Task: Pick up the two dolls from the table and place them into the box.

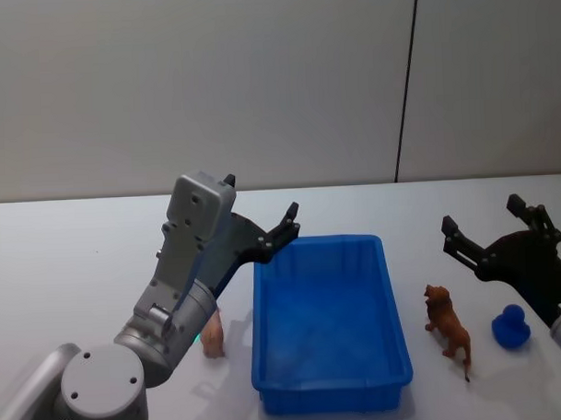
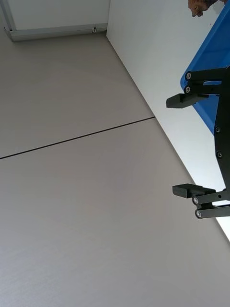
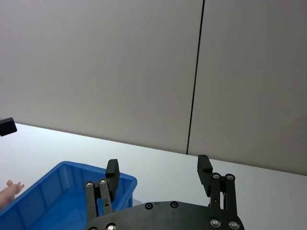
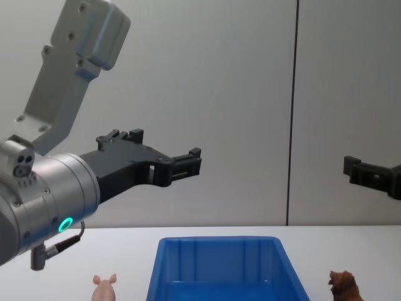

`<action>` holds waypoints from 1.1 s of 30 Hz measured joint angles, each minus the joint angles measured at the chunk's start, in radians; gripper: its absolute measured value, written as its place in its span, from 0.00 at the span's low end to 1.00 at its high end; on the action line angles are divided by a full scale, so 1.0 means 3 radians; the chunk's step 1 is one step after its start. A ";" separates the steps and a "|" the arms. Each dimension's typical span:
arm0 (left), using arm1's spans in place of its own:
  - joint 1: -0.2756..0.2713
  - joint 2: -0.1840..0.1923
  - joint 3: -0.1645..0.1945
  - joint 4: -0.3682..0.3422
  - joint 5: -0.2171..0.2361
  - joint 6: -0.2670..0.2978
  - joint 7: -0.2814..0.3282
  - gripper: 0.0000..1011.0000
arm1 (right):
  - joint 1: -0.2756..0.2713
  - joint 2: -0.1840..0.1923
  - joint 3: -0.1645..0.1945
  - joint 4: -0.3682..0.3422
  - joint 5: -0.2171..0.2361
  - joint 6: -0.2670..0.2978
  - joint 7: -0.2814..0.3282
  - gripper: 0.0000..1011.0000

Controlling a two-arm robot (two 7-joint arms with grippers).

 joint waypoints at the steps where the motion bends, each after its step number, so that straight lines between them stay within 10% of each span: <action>1: 0.0000 0.0000 0.0000 0.0000 0.0000 0.0000 0.0000 0.99 | 0.0000 0.0000 0.0000 0.0000 0.0000 0.0000 0.0000 0.99; 33: 0.0000 0.0000 0.0000 0.0000 0.0000 0.0000 0.0000 0.99 | -0.0061 0.0171 0.0152 0.0106 0.0233 0.0098 0.0097 0.99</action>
